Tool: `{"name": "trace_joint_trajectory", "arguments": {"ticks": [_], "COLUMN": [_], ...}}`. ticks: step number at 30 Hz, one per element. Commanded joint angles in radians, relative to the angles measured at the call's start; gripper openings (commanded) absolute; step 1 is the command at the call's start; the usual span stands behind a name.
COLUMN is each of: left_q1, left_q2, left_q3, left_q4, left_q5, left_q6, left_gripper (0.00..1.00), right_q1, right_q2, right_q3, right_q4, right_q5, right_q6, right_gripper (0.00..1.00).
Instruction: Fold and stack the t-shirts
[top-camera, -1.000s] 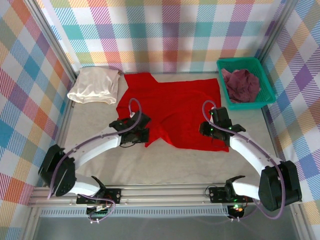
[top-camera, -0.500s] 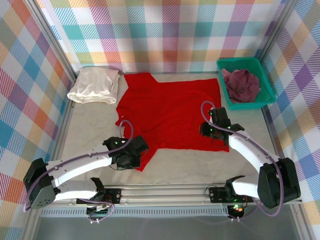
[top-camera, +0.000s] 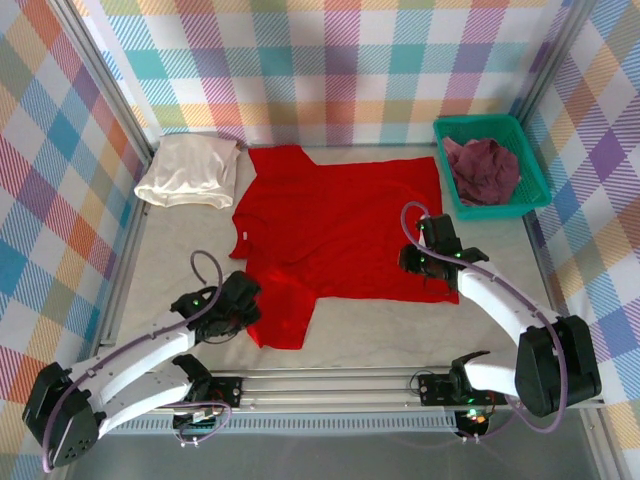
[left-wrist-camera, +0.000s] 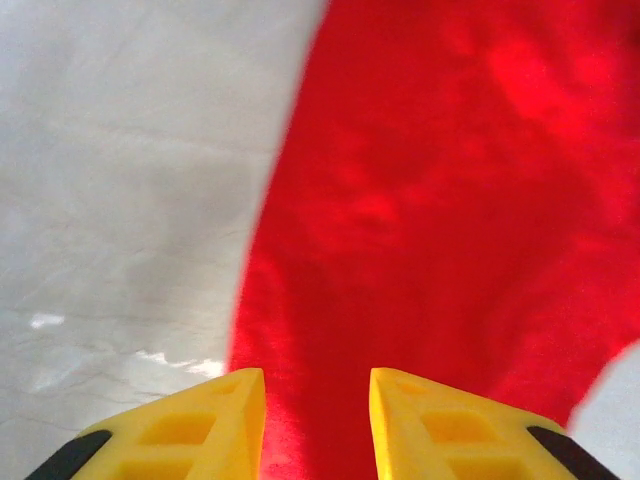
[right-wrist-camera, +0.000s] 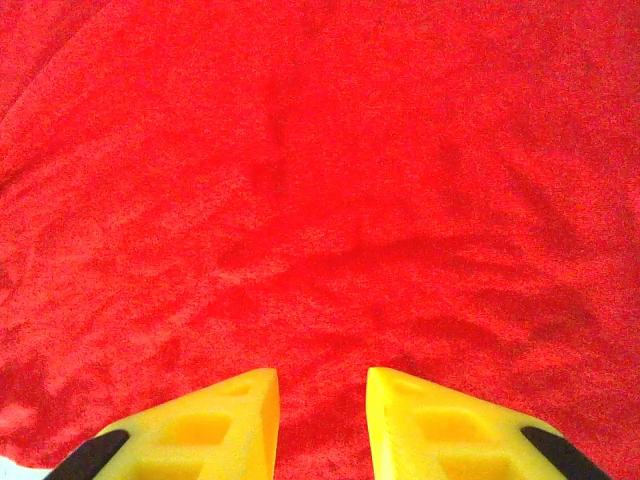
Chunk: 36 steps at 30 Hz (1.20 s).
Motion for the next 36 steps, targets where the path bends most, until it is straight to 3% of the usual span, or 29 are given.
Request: {"name": "trace_joint_trajectory", "arguments": {"ticks": [1, 9, 14, 17, 19, 24, 31, 36], "left_q1": [0.027, 0.025, 0.001, -0.008, -0.008, -0.009, -0.015, -0.057], "left_q2": [-0.037, 0.095, 0.123, 0.123, 0.105, -0.054, -0.225, -0.109], "left_q3": [-0.064, -0.062, -0.082, -0.084, -0.077, -0.047, -0.004, 0.003], "left_q4": [0.101, 0.107, 0.165, 0.185, 0.158, -0.06, -0.379, -0.301], "left_q5": [0.064, 0.175, 0.183, 0.168, 0.155, 0.108, 0.134, 0.164], "left_q6": [-0.05, -0.068, -0.109, -0.117, -0.12, -0.139, -0.195, -0.215], "left_gripper": [0.36, 0.4, 0.39, 0.14, 0.03, 0.0, 0.0, 0.0], "right_q1": [0.003, 0.003, 0.003, 0.002, 0.003, -0.012, -0.213, -0.361], "right_q2": [-0.006, -0.01, -0.009, -0.004, -0.005, -0.035, -0.068, -0.048], "right_q3": [0.023, 0.026, 0.028, 0.033, 0.039, 0.051, -0.006, -0.052], "right_q4": [-0.005, -0.022, -0.02, -0.025, -0.037, -0.096, -0.206, -0.238], "right_q5": [-0.008, -0.012, -0.006, -0.003, 0.005, 0.034, -0.064, -0.121], "right_q6": [-0.016, -0.008, -0.003, -0.005, -0.006, 0.019, 0.111, 0.126], "right_gripper": [0.29, 0.3, 0.31, 0.32, 0.33, 0.34, 0.36, 0.39]}}
